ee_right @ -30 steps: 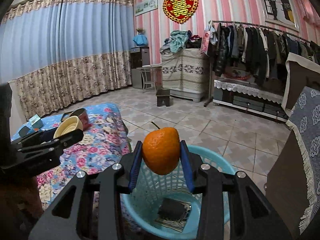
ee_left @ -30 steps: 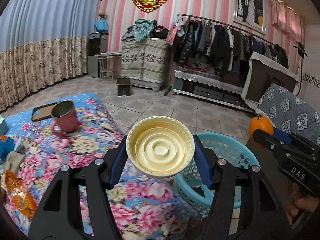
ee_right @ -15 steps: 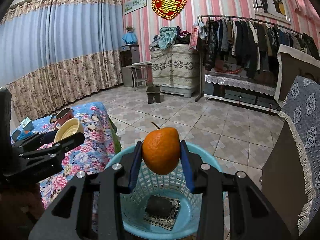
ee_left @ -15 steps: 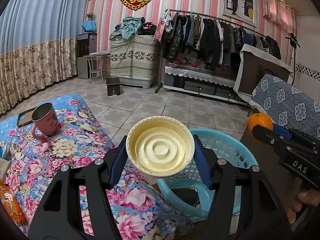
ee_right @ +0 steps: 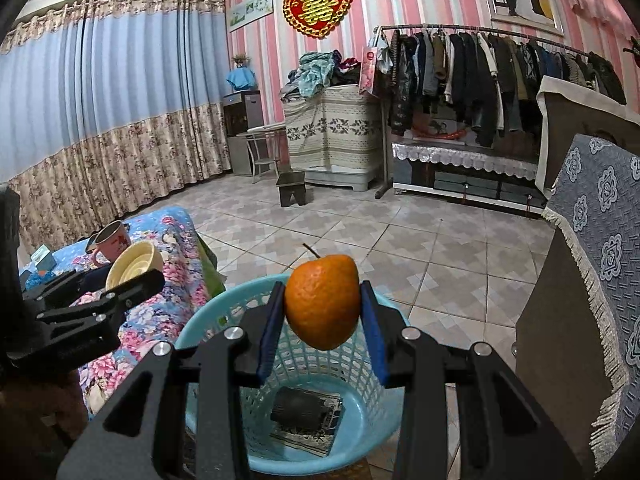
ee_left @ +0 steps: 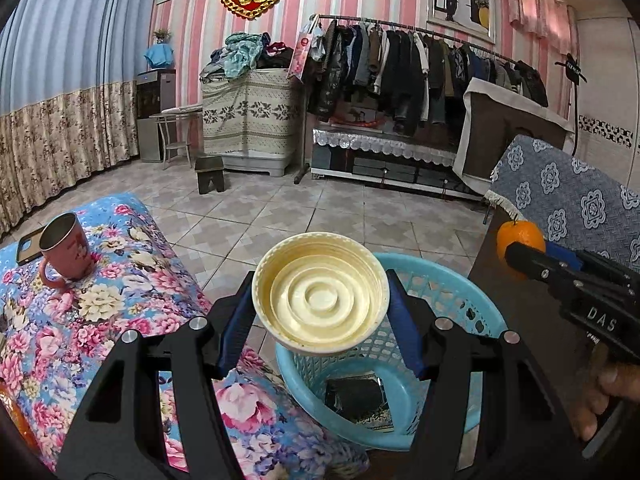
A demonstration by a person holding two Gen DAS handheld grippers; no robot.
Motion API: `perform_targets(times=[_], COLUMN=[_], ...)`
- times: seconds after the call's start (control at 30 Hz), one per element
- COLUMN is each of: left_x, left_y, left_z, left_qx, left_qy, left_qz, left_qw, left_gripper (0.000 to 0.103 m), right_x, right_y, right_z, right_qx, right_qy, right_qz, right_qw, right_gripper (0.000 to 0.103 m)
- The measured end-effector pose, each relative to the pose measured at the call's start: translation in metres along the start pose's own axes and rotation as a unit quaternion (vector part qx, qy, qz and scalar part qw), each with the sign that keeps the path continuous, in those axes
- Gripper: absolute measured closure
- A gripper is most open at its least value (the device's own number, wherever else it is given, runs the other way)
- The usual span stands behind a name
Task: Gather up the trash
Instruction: 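Open both tools to drop the bowl and orange into the blue basket, then move both tools away from the basket back over the bed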
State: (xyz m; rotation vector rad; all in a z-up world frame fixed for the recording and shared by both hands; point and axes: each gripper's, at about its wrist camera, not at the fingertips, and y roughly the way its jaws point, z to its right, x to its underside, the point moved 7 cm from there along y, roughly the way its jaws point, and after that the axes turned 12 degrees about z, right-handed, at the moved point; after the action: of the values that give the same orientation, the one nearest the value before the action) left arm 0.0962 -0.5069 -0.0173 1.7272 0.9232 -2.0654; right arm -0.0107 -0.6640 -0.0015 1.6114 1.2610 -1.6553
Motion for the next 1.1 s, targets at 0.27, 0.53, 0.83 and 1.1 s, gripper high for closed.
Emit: perform_targets(times=[0.27,0.53,0.83,1.1], left_x=[-0.001,0.002,0.007,0.007], left_y=[0.006,0.013,0.020,0.017], left_z=[0.009,0.014,0.017,0.010], left_qx=[0.006,0.019,0.025,0.015], left_qy=[0.005,-0.005,-0.015,-0.023], left_qz=[0.001,-0.005,-0.014,-0.008], left_qw=[1.0000,0.9998,0.9995,0.9996], left_gripper=[0.042,0.042,0.038,0.021], right_x=[0.002,0.005,0.013,0.010], right_y=[0.000,0.003,0.008,0.006], right_z=[0.007,0.012,0.014,0.011], right_qx=[0.005,0.004,-0.007,-0.004], right_qy=[0.005,0.010,0.018,0.021], right_qz=[-0.002,-0.006,-0.013,-0.005], right_qw=[1.000,1.000,1.000,1.000], right_gripper=[0.066,0.066,0.060,0.054])
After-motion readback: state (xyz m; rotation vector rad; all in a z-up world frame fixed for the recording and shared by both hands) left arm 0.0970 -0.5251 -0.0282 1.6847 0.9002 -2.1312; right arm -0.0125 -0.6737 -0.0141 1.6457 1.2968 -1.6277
